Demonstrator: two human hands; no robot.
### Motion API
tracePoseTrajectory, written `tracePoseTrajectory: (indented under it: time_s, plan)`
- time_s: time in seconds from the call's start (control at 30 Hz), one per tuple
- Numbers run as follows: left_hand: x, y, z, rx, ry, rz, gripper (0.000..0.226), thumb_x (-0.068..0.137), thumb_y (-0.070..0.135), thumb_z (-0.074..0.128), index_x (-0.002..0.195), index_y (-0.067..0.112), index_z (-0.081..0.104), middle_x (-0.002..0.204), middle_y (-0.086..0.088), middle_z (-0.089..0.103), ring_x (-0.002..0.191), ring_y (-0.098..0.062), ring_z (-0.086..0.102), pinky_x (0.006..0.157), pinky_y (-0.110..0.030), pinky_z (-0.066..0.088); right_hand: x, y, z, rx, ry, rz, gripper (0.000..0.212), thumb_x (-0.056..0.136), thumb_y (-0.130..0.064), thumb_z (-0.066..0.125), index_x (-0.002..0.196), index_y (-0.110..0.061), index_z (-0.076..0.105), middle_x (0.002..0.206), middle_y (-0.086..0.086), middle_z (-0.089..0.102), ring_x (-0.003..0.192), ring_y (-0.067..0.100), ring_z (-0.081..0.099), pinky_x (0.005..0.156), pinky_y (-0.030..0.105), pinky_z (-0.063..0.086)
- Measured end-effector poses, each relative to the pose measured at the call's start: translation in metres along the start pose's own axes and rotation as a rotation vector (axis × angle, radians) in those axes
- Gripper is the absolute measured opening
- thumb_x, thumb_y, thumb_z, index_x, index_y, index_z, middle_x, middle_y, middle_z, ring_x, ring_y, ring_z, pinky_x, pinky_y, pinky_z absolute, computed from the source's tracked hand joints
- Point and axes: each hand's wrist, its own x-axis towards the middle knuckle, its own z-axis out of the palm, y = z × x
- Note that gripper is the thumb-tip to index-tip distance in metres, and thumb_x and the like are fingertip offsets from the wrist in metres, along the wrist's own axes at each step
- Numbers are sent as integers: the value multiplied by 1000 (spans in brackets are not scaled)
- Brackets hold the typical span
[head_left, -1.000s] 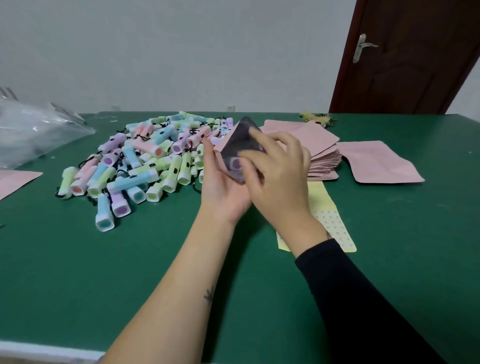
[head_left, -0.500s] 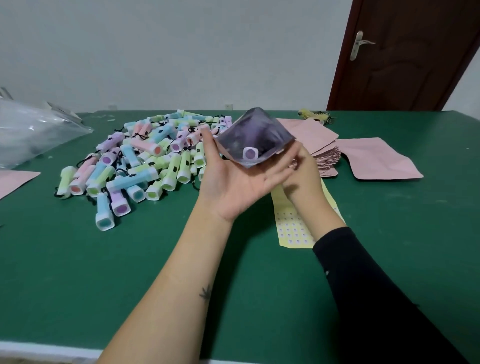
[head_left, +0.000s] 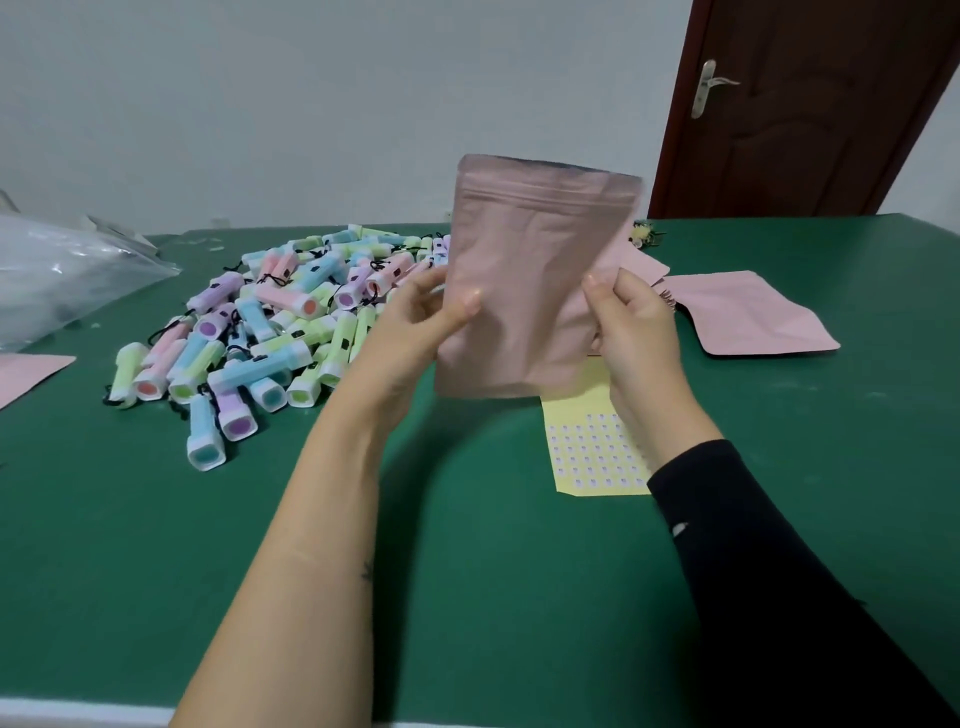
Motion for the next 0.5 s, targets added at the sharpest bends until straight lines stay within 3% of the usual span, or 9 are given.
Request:
tracePoseTrajectory:
  time_s: [0.1, 0.2, 0.27, 0.4, 0.5]
  plan:
    - [-4, -9, 7, 79, 29, -66, 41, 81, 38, 77, 110, 10, 70, 107, -5, 75, 96, -18, 70, 89, -36, 54, 1, 1, 2, 8, -40, 11, 43, 97, -25, 57, 99, 18, 49, 77, 16, 45, 80, 17, 38, 73, 34, 28]
    - [0, -17, 7, 103, 106, -65, 15, 86, 28, 74, 95, 15, 72, 89, 3, 77, 78, -10, 72, 65, -20, 53, -1, 3, 5, 36, -83, 81, 42, 95, -27, 59, 101, 14, 52, 81, 25, 53, 82, 18, 43, 75, 37, 33]
    - [2, -20, 5, 35, 152, -95, 14, 86, 25, 74, 94, 14, 71, 88, 2, 77, 76, -11, 73, 63, -21, 54, -2, 6, 6, 56, -143, 166, 37, 94, -27, 62, 101, 10, 58, 101, 30, 65, 80, 21, 54, 76, 39, 44]
    - [5, -22, 1, -73, 171, -153, 11, 84, 20, 75, 91, 15, 69, 86, -2, 77, 75, -16, 73, 64, -25, 56, -3, 13, 5, 15, -290, 247, 6, 88, -19, 70, 89, -13, 71, 88, 4, 76, 76, 16, 73, 70, 33, 59]
    - [5, -20, -3, -112, 136, -166, 23, 77, 24, 81, 95, 15, 70, 90, -2, 77, 79, -17, 74, 63, -25, 57, -1, 15, 5, -7, -300, 252, 5, 84, -17, 74, 87, -13, 72, 87, 3, 77, 77, 18, 73, 70, 33, 59]
